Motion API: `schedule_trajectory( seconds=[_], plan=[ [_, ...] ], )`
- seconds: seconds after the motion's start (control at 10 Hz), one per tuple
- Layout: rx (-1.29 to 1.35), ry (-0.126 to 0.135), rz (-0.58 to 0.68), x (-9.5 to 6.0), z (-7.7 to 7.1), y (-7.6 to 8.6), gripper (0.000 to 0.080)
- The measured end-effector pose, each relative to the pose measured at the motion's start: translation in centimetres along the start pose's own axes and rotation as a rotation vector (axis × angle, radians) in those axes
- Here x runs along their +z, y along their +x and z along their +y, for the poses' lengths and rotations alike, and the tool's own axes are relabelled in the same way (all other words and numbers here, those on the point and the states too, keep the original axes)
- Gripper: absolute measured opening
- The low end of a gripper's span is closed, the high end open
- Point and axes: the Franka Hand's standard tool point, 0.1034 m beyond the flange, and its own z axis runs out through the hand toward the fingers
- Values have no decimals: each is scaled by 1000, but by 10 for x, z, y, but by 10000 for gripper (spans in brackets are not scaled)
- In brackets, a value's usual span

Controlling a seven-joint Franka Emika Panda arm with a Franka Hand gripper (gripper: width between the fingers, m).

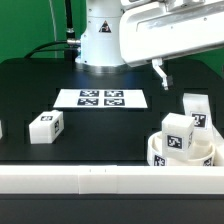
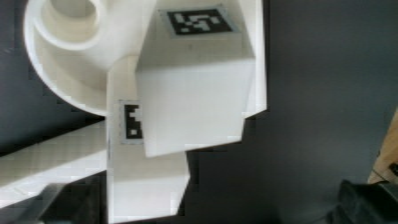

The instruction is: Assemble stool

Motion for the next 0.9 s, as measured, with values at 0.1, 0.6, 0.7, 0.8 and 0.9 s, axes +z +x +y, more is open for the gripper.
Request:
schedule_trajectory(
  seconds=[0.1,0.6,0.7,0.8,0.9],
  plan=[
    [-4,3,-63,2,-1,-6,648],
    [-232,-43,-526,-6,-3,-21,648],
    [-305,-71,-583,-6,-7,-15,648],
    [-295,-66,-578,-3,-7,-13,648],
    [-294,-67,-579,-3,-6,-15,648]
  ],
)
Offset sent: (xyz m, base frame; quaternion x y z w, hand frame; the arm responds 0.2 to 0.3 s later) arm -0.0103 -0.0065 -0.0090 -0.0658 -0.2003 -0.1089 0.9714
